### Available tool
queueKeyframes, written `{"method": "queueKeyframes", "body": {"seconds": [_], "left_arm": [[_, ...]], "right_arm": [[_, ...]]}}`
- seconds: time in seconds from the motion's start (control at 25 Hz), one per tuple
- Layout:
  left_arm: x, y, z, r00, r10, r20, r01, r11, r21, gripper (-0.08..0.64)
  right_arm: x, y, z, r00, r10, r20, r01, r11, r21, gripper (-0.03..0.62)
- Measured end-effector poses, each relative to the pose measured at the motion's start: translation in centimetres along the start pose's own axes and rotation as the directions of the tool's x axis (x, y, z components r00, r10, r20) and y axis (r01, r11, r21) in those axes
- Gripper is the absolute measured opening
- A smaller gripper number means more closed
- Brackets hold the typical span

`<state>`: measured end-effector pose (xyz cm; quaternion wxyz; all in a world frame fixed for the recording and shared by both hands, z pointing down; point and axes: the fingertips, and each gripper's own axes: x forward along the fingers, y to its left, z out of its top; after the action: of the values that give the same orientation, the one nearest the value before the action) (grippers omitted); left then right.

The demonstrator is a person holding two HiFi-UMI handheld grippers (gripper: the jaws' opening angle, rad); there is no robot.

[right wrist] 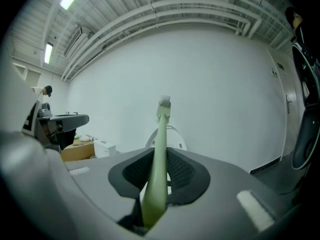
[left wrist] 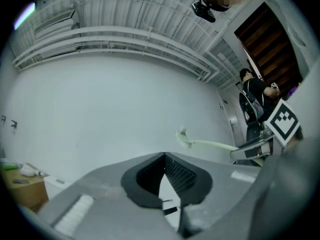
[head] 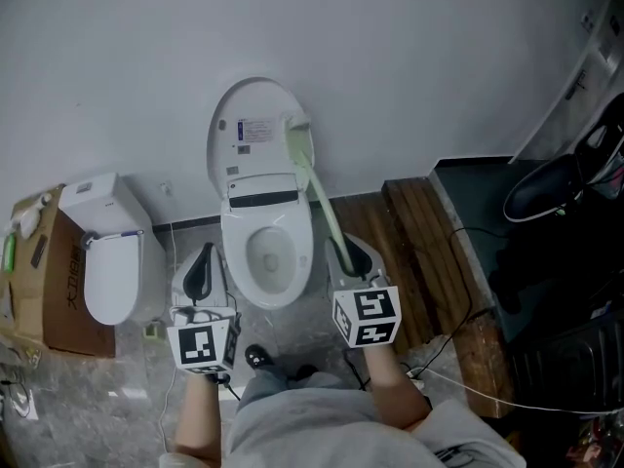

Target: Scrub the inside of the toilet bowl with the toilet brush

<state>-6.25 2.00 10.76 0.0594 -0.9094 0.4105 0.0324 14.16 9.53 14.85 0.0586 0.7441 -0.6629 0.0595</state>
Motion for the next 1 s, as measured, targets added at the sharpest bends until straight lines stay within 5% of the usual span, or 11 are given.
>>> {"method": "queueKeyframes", "body": {"seconds": [1.0], "left_arm": [[-2.4,-3.1,0.4,1.0,0.016,-0.015,-0.017,0.997,-0.074,0.002]], "right_arm": [[-4.3,-1.2,0.6,0.997,-0.014,0.079,0.014,1.0,0.002,0.074]]}}
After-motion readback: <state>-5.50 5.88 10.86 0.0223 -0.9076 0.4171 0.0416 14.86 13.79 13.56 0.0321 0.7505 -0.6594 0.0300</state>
